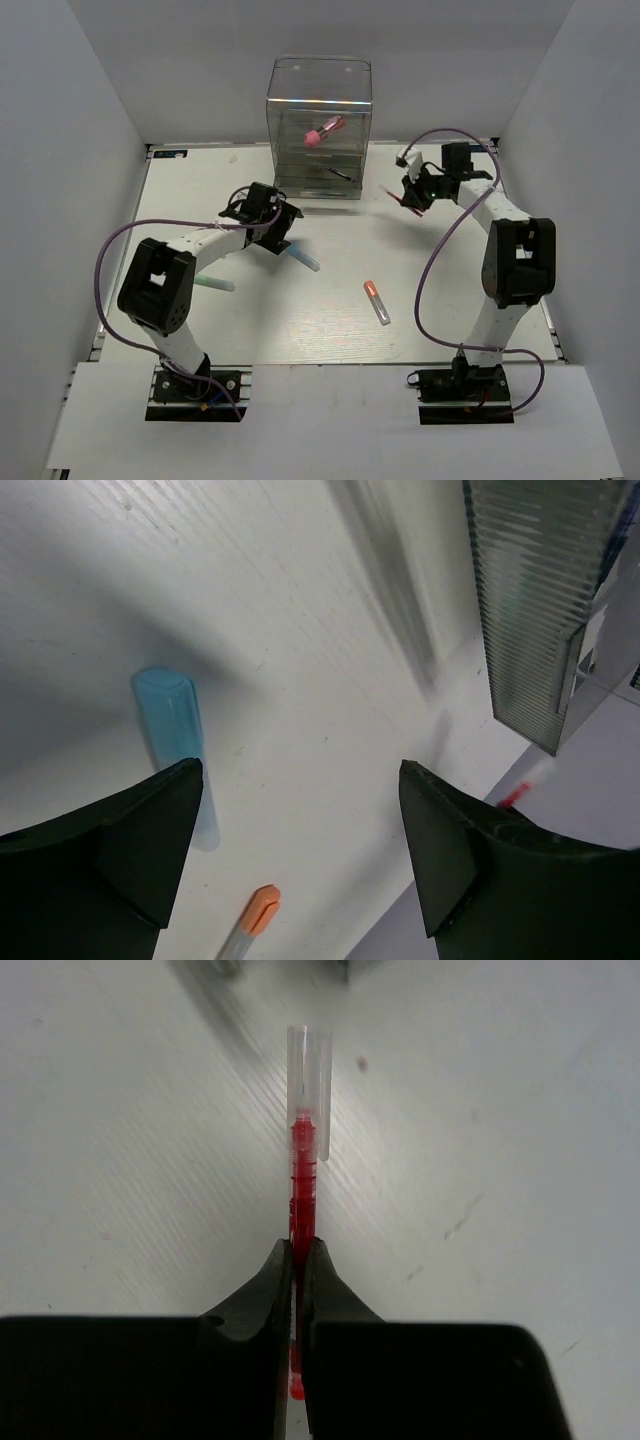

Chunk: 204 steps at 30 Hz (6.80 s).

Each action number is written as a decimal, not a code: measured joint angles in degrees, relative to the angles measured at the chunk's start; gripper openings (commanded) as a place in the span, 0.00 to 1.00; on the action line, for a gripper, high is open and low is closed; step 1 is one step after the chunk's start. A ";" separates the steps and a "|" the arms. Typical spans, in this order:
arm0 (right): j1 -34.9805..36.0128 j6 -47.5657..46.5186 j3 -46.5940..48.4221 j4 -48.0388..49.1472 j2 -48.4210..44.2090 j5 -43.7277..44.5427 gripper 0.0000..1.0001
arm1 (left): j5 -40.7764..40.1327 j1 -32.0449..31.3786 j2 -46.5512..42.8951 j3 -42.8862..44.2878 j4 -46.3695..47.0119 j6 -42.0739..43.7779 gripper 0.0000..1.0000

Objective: Sort the stationery into containers
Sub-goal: Pick up the pen from the center of the board, then place the pen in the drawer, then close the drawer in the storage box, then open the drawer in the storage box, then pick up the pen from the center of the board.

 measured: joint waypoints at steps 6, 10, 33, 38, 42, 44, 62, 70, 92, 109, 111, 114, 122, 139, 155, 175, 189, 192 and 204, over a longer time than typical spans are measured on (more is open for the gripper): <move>5.84 -13.73 6.95 -2.12 -2.49 -8.41 0.00 | 3.78 1.18 4.70 0.07 4.76 -4.11 0.87; 10.47 -17.77 14.23 -1.64 -0.63 -8.68 0.00 | 5.27 1.84 7.74 1.22 6.47 -5.64 0.87; 22.16 -33.48 32.54 -0.44 18.49 -0.68 0.55 | 9.60 4.42 15.65 7.67 12.24 -11.23 0.86; 22.18 -32.26 30.97 0.96 17.88 -0.57 0.41 | 9.90 4.42 17.16 9.31 13.46 -12.15 0.84; 21.94 -28.28 25.62 2.12 14.29 -1.51 0.00 | 9.99 4.42 18.01 10.80 15.04 -12.74 0.84; 21.68 -25.73 22.23 3.06 11.23 -2.16 0.00 | 9.99 4.39 18.84 12.02 15.63 -13.00 0.84; 14.75 -8.31 -4.48 15.67 -10.99 -4.72 0.00 | 10.23 4.35 28.98 25.07 16.31 -13.75 0.87; 12.24 -6.05 -7.67 16.17 -12.85 -4.63 0.00 | 10.21 4.24 30.08 26.73 16.28 -13.94 0.91; 10.73 -3.74 -11.45 17.49 -14.05 -5.03 0.00 | 8.87 3.48 32.63 26.80 23.82 -14.62 0.51; 10.29 -3.72 -12.44 17.59 -14.62 -5.77 0.00 | 6.40 3.45 34.14 26.95 26.67 -13.42 0.29; 10.23 -3.72 -12.66 17.64 -14.67 -5.95 0.00 | 6.27 3.43 34.18 26.95 26.91 -13.11 0.29; 10.08 -3.72 -13.57 17.57 -15.06 -6.10 0.00 | 5.95 3.34 34.27 26.95 27.87 -12.59 0.21; 10.03 -3.72 -14.21 17.53 -15.26 -6.29 0.00 | 5.60 3.26 35.56 26.45 32.92 -11.19 0.00; 10.03 -3.89 -16.76 14.32 -16.33 -7.67 0.14 | 5.35 1.68 29.29 11.34 44.52 -9.60 0.00; 11.85 -4.74 -16.52 -3.67 -15.80 -8.31 0.81 | 7.63 -0.11 25.62 5.14 44.39 -5.46 0.50; 13.57 -1.81 -24.02 7.61 -22.67 -1.09 0.90 | 8.90 -0.61 4.13 -1.86 34.38 20.22 1.00; 15.32 6.88 -20.26 5.49 -21.90 0.52 0.33 | -9.62 -0.83 -21.75 -13.90 8.59 34.97 0.84; 16.81 8.76 -20.20 0.35 -21.88 2.19 0.45 | -12.35 -1.68 -21.70 -11.61 -0.55 30.53 0.83; 25.07 15.08 -18.80 -12.94 -15.08 8.85 0.73 | -21.55 -0.52 -28.22 -10.47 -28.22 6.12 0.93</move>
